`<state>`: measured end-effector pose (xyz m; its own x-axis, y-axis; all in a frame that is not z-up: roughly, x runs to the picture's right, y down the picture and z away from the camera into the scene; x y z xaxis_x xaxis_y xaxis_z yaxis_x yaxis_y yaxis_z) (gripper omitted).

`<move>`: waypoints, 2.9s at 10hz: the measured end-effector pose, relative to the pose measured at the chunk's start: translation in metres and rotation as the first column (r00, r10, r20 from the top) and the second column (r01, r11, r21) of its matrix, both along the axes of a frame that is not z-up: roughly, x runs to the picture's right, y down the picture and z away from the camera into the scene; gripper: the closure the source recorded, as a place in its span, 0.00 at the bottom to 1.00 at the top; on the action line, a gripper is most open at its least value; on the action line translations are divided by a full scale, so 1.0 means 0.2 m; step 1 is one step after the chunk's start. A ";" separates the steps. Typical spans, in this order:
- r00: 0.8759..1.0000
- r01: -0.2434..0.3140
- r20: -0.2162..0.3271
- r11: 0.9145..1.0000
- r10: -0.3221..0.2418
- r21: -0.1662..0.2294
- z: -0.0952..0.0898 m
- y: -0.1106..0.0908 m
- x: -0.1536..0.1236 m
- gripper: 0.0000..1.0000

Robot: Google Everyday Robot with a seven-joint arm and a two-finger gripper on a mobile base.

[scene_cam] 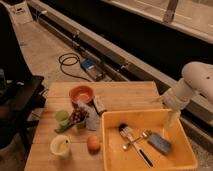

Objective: Place apple in tray

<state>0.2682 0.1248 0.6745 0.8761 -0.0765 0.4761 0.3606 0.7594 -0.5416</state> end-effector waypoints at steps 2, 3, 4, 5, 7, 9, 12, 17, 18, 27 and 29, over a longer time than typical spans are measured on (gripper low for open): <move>1.000 0.000 0.000 1.000 0.000 0.000 0.00 0.00 0.00 0.20; 1.000 0.000 0.000 1.000 0.000 0.000 0.00 0.00 0.00 0.20; 1.000 0.000 0.000 1.000 0.000 0.000 0.00 0.00 0.00 0.20; 1.000 0.000 0.001 1.000 0.000 -0.002 0.00 0.00 0.00 0.20; 1.000 -0.001 0.000 1.000 0.001 -0.001 0.00 0.00 0.00 0.20; 1.000 -0.001 0.000 1.000 0.001 -0.001 0.00 0.00 0.00 0.20; 1.000 -0.001 0.000 1.000 0.001 -0.001 0.00 0.00 0.00 0.20; 0.987 0.160 -0.005 0.979 -0.161 0.122 -0.09 -0.19 -0.13 0.20; 0.980 0.198 0.003 0.969 -0.200 0.151 -0.13 -0.25 -0.20 0.20; 0.900 0.371 0.125 0.886 -0.417 0.278 -0.27 -0.34 -0.73 0.20; 0.895 0.386 0.114 0.877 -0.431 0.287 -0.28 -0.34 -0.73 0.20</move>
